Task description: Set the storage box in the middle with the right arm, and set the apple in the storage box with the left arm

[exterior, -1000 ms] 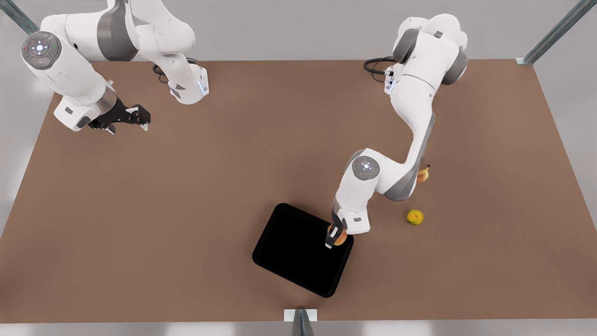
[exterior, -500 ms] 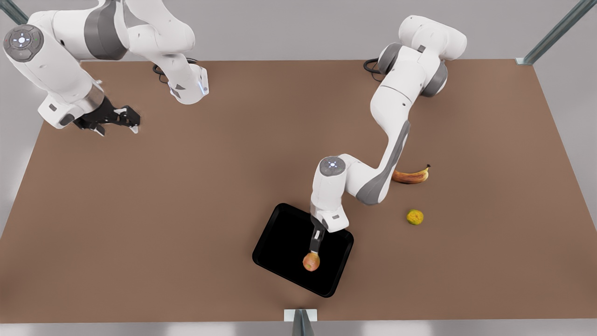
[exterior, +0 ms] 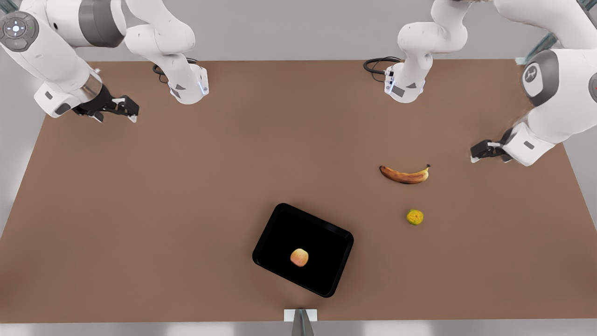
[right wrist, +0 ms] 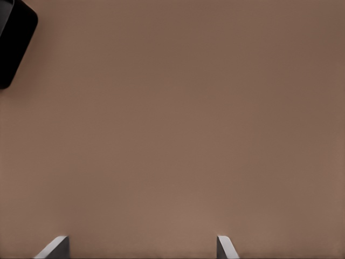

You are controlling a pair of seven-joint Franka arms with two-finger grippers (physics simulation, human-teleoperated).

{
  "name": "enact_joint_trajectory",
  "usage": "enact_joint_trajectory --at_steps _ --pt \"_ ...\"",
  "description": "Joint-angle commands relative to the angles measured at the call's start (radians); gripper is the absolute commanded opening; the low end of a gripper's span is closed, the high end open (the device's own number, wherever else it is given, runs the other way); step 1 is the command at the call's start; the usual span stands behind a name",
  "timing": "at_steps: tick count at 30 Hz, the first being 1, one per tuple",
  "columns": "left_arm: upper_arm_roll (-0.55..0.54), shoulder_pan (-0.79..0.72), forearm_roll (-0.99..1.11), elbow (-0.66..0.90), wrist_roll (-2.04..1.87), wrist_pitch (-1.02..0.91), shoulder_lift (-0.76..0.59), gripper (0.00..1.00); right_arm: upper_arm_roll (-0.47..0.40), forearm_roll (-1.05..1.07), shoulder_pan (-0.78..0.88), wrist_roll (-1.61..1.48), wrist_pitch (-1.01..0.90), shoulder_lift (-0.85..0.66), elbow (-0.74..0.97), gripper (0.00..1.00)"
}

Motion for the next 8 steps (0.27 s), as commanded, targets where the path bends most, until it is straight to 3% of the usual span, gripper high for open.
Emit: enact_joint_trajectory --at_steps 1,5,8 --pt "-0.002 -0.096 -0.020 0.012 0.000 -0.002 0.009 1.00 0.001 0.001 0.001 0.000 -0.003 0.000 0.000 1.00" --pt "-0.015 -0.099 -0.033 0.156 -0.011 -0.032 0.122 1.00 0.002 0.001 0.004 0.003 -0.045 -0.003 0.017 1.00" --pt "-0.015 -0.101 -0.033 0.157 -0.014 -0.035 0.124 1.00 0.008 0.002 0.013 0.015 -0.066 -0.005 0.018 1.00"
